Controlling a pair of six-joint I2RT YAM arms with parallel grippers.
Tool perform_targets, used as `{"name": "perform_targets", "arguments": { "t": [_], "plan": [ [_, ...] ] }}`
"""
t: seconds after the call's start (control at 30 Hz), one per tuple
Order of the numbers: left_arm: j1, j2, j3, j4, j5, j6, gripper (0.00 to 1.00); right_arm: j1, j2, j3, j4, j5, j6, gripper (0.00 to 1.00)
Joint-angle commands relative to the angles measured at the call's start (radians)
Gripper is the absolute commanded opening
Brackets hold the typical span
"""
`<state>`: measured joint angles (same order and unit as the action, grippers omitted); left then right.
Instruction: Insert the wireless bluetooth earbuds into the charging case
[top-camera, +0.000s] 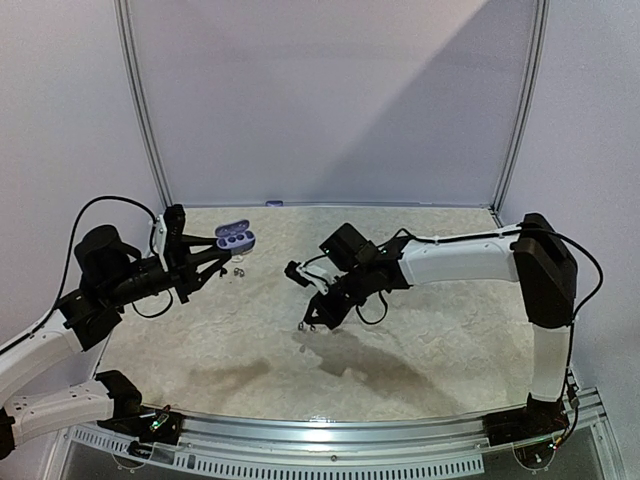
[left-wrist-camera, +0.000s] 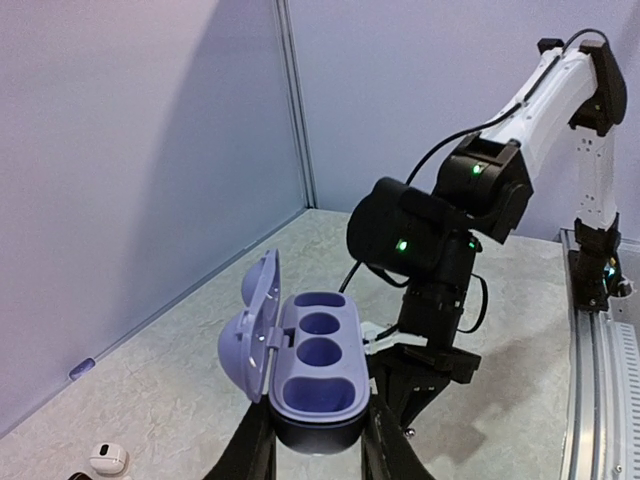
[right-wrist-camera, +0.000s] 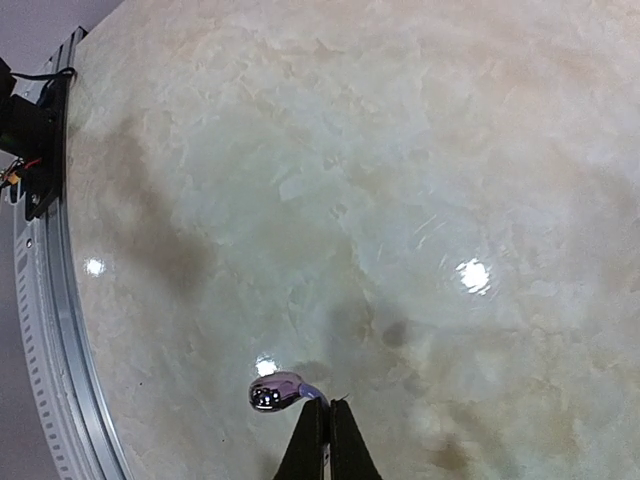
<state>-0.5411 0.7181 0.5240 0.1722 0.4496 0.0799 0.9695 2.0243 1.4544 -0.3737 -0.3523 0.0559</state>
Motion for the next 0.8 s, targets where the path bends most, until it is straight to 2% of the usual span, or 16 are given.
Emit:
{"name": "perform_targets", "arguments": {
  "t": [0.0, 0.23, 0.43, 0.57, 0.77],
  "plan": [
    [0.015, -0.011, -0.02, -0.003, -0.02, 0.015, 0.0, 0.018, -0.098, 0.025, 0.001, 0.17, -0.087, 0.0],
    [0.015, -0.003, 0.004, 0.002, -0.019, 0.038, 0.0, 0.097, -0.263, 0.092, 0.049, 0.404, -0.299, 0.0],
    [0.015, 0.008, 0.027, 0.003, 0.024, 0.064, 0.0, 0.189, -0.377, 0.116, 0.23, 0.485, -0.516, 0.0],
    [0.014, 0.016, 0.05, -0.007, 0.047, 0.025, 0.0, 0.236, -0.378, 0.147, 0.317, 0.483, -0.621, 0.0],
    [-0.002, 0.021, 0.093, -0.058, 0.066, -0.044, 0.0, 0.274, -0.289, 0.245, 0.329, 0.491, -0.756, 0.0]
  ]
}}
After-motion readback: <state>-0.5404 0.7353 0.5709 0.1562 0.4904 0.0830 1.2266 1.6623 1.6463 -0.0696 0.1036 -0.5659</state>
